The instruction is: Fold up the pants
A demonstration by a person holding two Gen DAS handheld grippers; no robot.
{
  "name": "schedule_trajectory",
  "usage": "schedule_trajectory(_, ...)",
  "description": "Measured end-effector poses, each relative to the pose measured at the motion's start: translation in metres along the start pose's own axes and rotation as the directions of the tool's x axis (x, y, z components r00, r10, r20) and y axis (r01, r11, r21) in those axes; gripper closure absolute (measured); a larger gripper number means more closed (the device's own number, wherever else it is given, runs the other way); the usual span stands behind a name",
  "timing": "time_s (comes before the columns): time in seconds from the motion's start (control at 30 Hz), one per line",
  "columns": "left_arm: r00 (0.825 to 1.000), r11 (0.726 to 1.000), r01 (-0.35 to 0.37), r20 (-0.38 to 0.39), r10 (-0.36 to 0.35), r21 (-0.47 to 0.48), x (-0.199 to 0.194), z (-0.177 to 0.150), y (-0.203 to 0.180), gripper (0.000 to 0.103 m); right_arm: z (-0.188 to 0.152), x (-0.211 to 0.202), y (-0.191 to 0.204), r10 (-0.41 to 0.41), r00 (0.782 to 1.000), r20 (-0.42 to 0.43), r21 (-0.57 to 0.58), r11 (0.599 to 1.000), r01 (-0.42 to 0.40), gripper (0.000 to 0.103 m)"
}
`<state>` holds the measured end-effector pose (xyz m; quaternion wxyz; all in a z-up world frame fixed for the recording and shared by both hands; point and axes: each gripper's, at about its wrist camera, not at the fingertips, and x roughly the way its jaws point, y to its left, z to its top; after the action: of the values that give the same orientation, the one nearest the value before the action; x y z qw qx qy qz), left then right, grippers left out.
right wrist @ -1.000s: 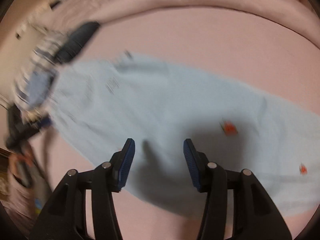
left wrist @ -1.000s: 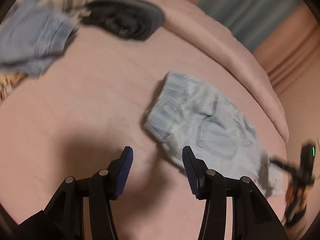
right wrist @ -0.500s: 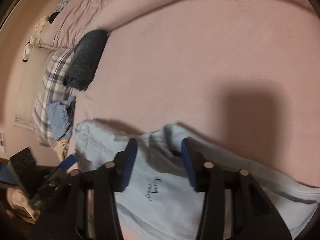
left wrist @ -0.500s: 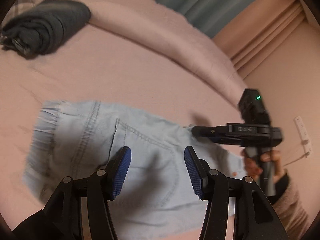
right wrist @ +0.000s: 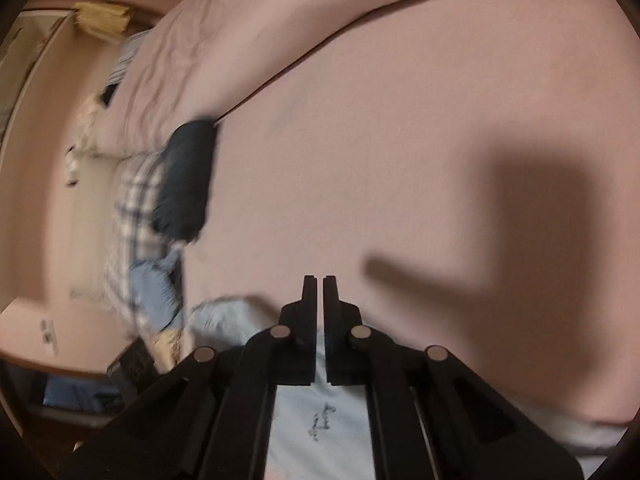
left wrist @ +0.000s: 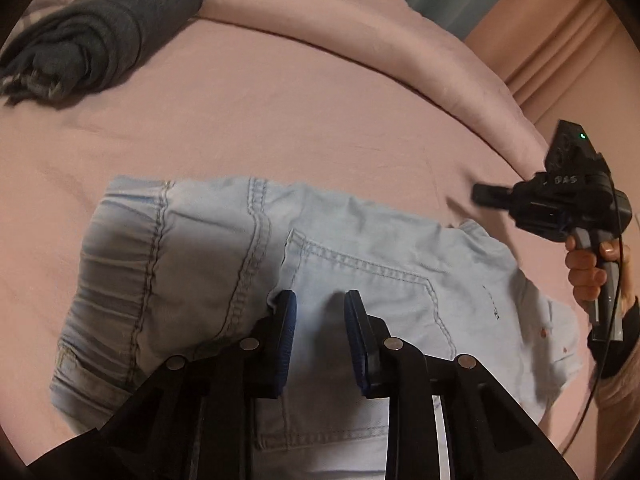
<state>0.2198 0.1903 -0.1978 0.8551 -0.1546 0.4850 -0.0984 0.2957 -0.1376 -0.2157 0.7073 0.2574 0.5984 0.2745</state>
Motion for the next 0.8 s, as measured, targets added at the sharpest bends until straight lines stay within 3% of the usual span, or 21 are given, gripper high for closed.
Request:
schedule_trajectory(0.1,1.000,1.000,-0.020,0.003,0.020,0.009,0.000,0.001,-0.005,0.075,-0.008,0.010,0.013,-0.058,0.997,-0.042,-0.089,0.995,0.054,0.095)
schedule_trajectory(0.17,1.000,1.000,-0.017,0.002,0.017,-0.001,0.000,0.002,-0.006,0.075,-0.020,0.002,0.030,-0.059,0.998,0.003,-0.161,0.985,0.059,0.094)
schedule_trajectory(0.23,1.000,1.000,-0.013,0.000,0.013,-0.007,0.000,0.002,-0.006,0.075,-0.043,-0.008,0.057,-0.101,0.992,0.076,-0.293,0.949,0.119,0.091)
schedule_trajectory(0.3,1.000,1.000,-0.011,-0.001,0.011,-0.010,0.000,0.001,-0.006,0.075,-0.061,-0.006,0.069,-0.079,0.996,0.047,-0.367,0.926,0.090,0.088)
schedule_trajectory(0.37,1.000,1.000,-0.013,0.000,0.013,-0.011,0.000,0.000,-0.007,0.075,-0.075,0.008,0.071,-0.115,0.993,-0.027,-0.395,0.914,0.095,0.089)
schedule_trajectory(0.47,1.000,1.000,-0.021,0.002,0.021,-0.011,0.002,0.001,-0.010,0.075,-0.062,0.029,0.049,-0.277,0.961,0.006,-0.396,0.882,0.256,0.097)
schedule_trajectory(0.5,1.000,1.000,-0.023,0.002,0.023,-0.004,0.002,0.001,-0.010,0.075,-0.052,0.035,0.036,-0.343,0.938,0.041,-0.370,0.867,0.333,0.097)
schedule_trajectory(0.53,1.000,1.000,-0.023,0.002,0.023,-0.002,0.001,0.001,-0.010,0.075,-0.037,0.038,0.016,-0.425,0.901,0.087,-0.302,0.851,0.430,0.103)
schedule_trajectory(0.57,1.000,1.000,-0.021,0.003,0.021,-0.002,0.000,0.001,-0.011,0.075,-0.031,0.037,0.007,-0.424,0.900,0.095,-0.264,0.861,0.434,0.103)
schedule_trajectory(0.6,1.000,1.000,-0.022,0.003,0.022,0.007,-0.002,-0.001,-0.012,0.075,-0.024,0.027,-0.003,-0.369,0.924,0.100,-0.196,0.903,0.382,0.103)
schedule_trajectory(0.63,1.000,0.999,-0.031,0.004,0.031,0.031,-0.007,-0.002,-0.017,0.075,-0.024,0.016,-0.003,-0.352,0.927,0.129,-0.166,0.914,0.370,0.091)
schedule_trajectory(0.73,0.998,0.992,-0.062,0.038,0.058,0.107,-0.022,-0.009,-0.034,0.073,-0.035,-0.015,0.014,-0.295,0.932,0.211,-0.189,0.923,0.334,0.088)
schedule_trajectory(0.8,0.995,0.988,-0.076,0.069,0.067,0.135,-0.030,-0.009,-0.043,0.065,-0.051,-0.033,0.025,-0.247,0.946,0.210,-0.227,0.929,0.293,0.076)
